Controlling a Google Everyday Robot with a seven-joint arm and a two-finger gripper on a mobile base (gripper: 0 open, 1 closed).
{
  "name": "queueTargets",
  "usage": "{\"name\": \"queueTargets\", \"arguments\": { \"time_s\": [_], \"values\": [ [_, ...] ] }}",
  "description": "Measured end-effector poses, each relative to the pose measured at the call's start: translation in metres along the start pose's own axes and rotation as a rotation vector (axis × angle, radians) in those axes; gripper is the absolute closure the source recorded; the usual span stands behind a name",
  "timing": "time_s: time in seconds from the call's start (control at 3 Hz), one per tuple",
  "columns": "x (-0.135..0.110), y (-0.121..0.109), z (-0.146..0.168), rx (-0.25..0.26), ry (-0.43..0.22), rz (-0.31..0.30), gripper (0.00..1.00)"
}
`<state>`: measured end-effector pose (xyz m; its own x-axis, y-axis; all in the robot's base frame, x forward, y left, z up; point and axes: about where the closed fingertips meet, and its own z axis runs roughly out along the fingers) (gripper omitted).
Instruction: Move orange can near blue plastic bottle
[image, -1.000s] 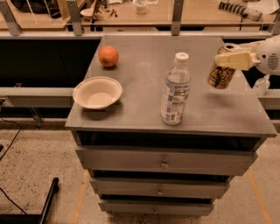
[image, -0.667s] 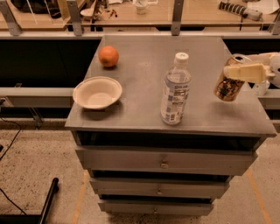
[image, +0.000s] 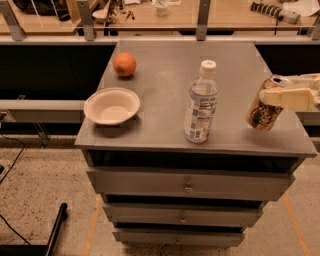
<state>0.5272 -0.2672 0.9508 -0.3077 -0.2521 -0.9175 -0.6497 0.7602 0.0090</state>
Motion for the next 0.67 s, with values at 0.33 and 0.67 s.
{"name": "queueTargets", "arguments": {
  "time_s": [0.33, 0.67],
  "values": [
    [0.001, 0.006, 0.01, 0.006, -0.023, -0.046, 1.0],
    [-0.004, 0.015, 0.025, 0.015, -0.086, -0.13, 1.0]
  ]
}}
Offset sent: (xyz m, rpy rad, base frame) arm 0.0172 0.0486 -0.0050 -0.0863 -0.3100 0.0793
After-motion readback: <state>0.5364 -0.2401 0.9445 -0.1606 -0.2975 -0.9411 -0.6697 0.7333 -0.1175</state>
